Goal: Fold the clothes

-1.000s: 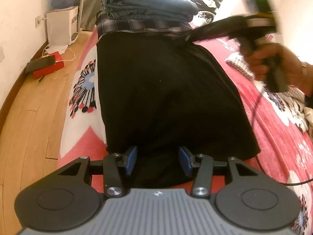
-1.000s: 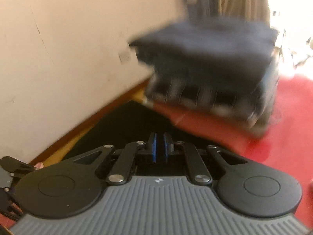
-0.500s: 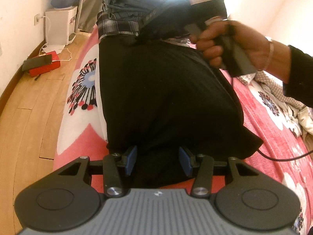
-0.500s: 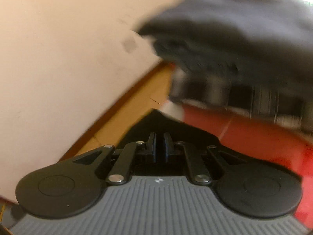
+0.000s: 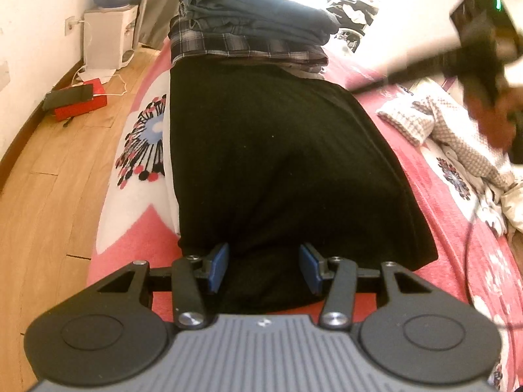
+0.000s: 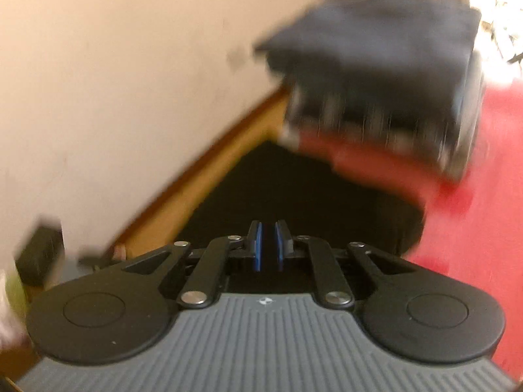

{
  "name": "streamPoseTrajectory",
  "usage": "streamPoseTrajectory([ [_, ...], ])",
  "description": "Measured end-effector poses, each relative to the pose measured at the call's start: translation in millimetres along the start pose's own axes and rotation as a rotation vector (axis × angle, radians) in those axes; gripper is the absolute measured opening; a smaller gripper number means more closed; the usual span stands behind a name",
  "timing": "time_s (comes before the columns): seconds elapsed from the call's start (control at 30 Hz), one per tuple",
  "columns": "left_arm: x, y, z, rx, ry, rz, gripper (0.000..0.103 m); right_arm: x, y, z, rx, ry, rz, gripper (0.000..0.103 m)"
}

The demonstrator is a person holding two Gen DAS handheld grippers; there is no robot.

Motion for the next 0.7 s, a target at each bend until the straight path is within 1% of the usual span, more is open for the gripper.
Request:
streamPoseTrajectory([
  [0.03, 0.1, -0.9, 0.3, 0.006, 0.002, -0.003, 0.049, -12.0, -5.3, -9.4, -0.027, 0.041, -0.008, 0.009],
  [0.1, 0.2, -2.6, 0.8, 0.018, 0.007, -0.009, 0.049, -31.3, -31.6, -17.0, -0.130, 0.077, -0.037, 0.004],
  [0.13, 0.0, -3.0, 0.9, 0.024, 0.009, -0.006, 0.049, -33.9, -43.0, -11.9, -0.177, 0.043, -0.063, 0.006],
  [0.17, -0.1, -3.4, 1.1, 0.029, 0.011, -0.002, 0.049, -33.4, -52.7, -0.4, -0.221, -0.011, -0.095, 0.007],
  [0.2, -0.1, -3.8, 1.2, 0.035, 0.013, 0.003, 0.049, -33.2, -55.4, 12.6, -0.234, -0.055, -0.106, 0.010],
  [0.27, 0.6, -5.2, 1.5, 0.050, 0.020, 0.009, 0.049, -40.8, -40.6, 34.8, -0.168, -0.101, -0.084, 0.010],
  [0.33, 1.9, -7.2, 1.8, 0.069, 0.031, 0.012, 0.049, -58.4, -11.8, 38.9, -0.079, -0.067, 0.002, 0.010],
  [0.4, 3.0, -10.1, 2.7, 0.091, 0.039, 0.003, 0.049, -82.8, 14.5, 34.4, -0.026, -0.011, 0.129, 0.010],
  [0.5, 0.9, -13.5, 5.8, 0.127, 0.052, -0.001, 0.049, -121.0, 22.1, 13.1, -0.031, 0.111, 0.211, 0.008],
  [0.53, -0.2, -14.6, 8.9, 0.143, 0.056, 0.004, 0.049, -132.2, 12.7, 5.8, -0.065, 0.150, 0.193, 0.008],
  [0.57, -1.2, -15.8, 13.2, 0.155, 0.056, 0.012, 0.049, -138.3, 2.9, 4.7, -0.086, 0.162, 0.166, 0.008],
  [0.6, -2.3, -17.8, 18.5, 0.165, 0.057, 0.019, 0.049, -141.7, -3.1, 11.4, -0.083, 0.156, 0.136, 0.008],
  [0.67, -4.5, -24.5, 33.1, 0.184, 0.056, 0.020, 0.050, -144.9, -5.6, 35.0, -0.103, 0.137, 0.125, 0.009],
  [0.7, -4.5, -29.3, 41.2, 0.188, 0.049, 0.019, 0.050, -146.3, -4.3, 45.6, -0.121, 0.126, 0.152, 0.010],
])
Point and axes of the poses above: each gripper's, at about its wrist camera, not at the fingertips, and z roughly against the way its jaws point, y to its left, x to its top, the point moved 6 cm from there along -z, roughly the way its jaws point, and after that the axes turned 13 degrees about -z, right-handed, at the moved point
